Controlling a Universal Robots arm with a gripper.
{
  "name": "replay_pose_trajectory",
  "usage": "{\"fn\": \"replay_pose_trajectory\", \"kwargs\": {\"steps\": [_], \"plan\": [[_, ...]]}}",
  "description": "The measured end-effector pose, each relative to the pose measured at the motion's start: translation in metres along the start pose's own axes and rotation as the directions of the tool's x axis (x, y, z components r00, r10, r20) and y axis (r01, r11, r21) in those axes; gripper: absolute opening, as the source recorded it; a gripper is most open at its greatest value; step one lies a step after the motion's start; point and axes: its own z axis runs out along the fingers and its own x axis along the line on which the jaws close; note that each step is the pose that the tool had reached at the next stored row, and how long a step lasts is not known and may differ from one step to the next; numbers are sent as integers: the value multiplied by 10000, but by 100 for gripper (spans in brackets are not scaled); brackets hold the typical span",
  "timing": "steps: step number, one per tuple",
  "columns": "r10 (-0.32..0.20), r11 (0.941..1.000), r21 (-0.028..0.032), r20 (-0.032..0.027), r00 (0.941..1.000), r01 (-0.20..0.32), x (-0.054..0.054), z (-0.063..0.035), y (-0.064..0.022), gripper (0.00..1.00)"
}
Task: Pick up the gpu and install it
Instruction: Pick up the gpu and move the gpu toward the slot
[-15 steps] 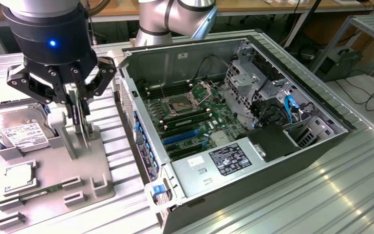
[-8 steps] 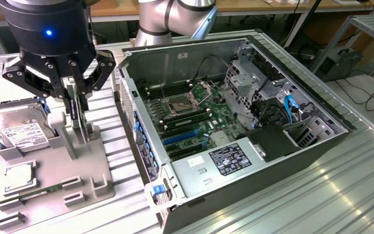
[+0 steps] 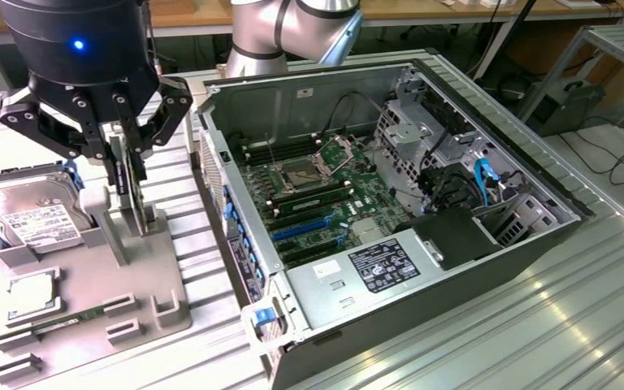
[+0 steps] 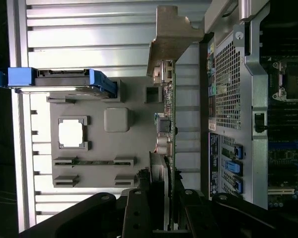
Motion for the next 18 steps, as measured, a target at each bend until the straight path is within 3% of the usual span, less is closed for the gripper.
{"fn": "replay_pose_trajectory", "kwargs": {"steps": [8,18], "plan": [[-76,10000,1,-2,10000,76,1,-80,2,27],[-75,10000,1,-3,10000,75,3,-305,10,27]]}}
